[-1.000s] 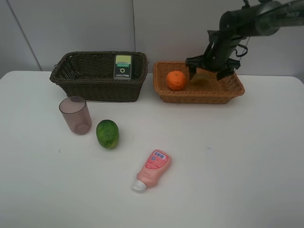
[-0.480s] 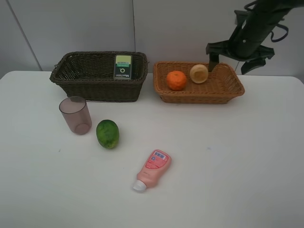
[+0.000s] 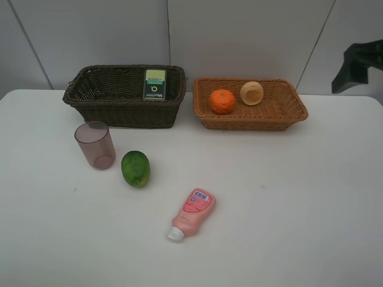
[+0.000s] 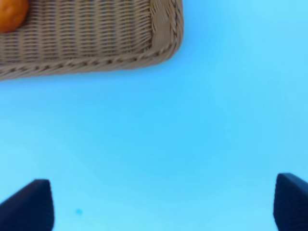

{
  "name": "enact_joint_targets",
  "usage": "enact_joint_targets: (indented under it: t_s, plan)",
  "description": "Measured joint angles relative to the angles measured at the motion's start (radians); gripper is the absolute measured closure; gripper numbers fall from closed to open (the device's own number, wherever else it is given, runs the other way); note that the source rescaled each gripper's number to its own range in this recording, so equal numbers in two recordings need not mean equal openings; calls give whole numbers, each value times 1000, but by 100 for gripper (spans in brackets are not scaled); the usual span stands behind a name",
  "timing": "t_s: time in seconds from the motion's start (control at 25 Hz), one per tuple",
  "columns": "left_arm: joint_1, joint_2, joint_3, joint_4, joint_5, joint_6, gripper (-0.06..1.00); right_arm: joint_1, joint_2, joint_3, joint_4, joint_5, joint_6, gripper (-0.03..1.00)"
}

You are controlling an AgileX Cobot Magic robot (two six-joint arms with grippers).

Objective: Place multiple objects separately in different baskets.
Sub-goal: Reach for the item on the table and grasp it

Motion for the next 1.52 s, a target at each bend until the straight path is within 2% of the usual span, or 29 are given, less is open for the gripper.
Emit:
enact_joint_targets:
  t_s: [0.32,0.48,0.84,1.12,1.36,1.52]
  plan:
    - [0,0,0,0,0,0,-6,106,-502,151,18,108,-49,0]
    - [0,0,0,0,0,0,-6,108,-688,200,23,156,-51,0]
    - [0,0,0,0,0,0,-6,108,-1011,332,35,165,-52,0]
    - [0,0,0,0,-1,0,-6,108,-1120,445,40,165,-58,0]
    - [0,0,0,0,-1,0,-6,108,-1120,446,44,154,-146,0]
    - [0,0,0,0,-1,0,-6,39,-1121,446,45,154,-155,0]
